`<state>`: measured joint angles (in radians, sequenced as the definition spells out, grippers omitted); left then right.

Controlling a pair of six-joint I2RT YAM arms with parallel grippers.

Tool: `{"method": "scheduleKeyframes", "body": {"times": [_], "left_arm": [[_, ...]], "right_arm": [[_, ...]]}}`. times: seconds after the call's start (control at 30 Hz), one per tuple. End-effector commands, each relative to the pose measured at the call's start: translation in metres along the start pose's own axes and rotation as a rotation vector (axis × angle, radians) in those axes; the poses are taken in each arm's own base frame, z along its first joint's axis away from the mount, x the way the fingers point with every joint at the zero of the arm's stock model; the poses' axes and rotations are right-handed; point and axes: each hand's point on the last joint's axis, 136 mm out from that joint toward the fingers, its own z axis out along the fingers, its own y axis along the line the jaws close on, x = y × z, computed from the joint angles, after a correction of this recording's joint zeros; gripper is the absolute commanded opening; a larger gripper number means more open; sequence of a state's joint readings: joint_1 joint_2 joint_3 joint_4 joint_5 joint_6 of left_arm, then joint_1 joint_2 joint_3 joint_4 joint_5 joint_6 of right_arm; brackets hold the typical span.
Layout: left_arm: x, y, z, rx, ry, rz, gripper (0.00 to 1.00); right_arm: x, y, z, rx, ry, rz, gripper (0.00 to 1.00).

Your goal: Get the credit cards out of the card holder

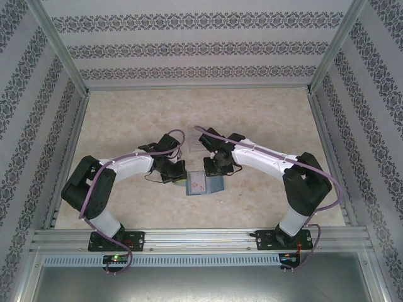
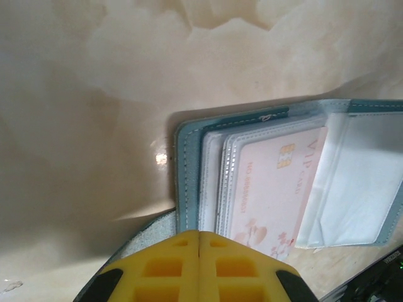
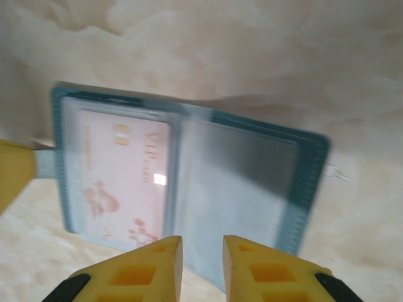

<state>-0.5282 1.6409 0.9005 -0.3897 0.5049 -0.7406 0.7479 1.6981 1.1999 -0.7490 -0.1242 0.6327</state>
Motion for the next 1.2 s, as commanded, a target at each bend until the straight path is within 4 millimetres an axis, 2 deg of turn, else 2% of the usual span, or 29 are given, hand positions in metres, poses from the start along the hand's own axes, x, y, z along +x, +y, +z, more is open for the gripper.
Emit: {"method": "scheduleKeyframes", "body": {"times": [0.0,0.2,0.53,1.17], "left_arm": [[-0.004,-0.018,-0.01,0.053,-0.008,0.03,0.02],[-0.004,-0.028,-0.004,0.078,0.012,0.041,0.0],[0.0,-0.044,0.01,0.145,0.057,0.039,0.0],[0.01,-0.024,0.03,0.058,0.108,0.024,0.0]], "right_arm": [[0.0,0.018,0.004,-0.14,0.013,0.05,0.24],[0.001,0.025,0.02,-0.264,0.04,0.116,0.22],[0.003,0.019,0.034,-0.313,0.062,0.158,0.21],[0.004,0.023,0.049,-0.344,0.102,0.163,0.22]]}}
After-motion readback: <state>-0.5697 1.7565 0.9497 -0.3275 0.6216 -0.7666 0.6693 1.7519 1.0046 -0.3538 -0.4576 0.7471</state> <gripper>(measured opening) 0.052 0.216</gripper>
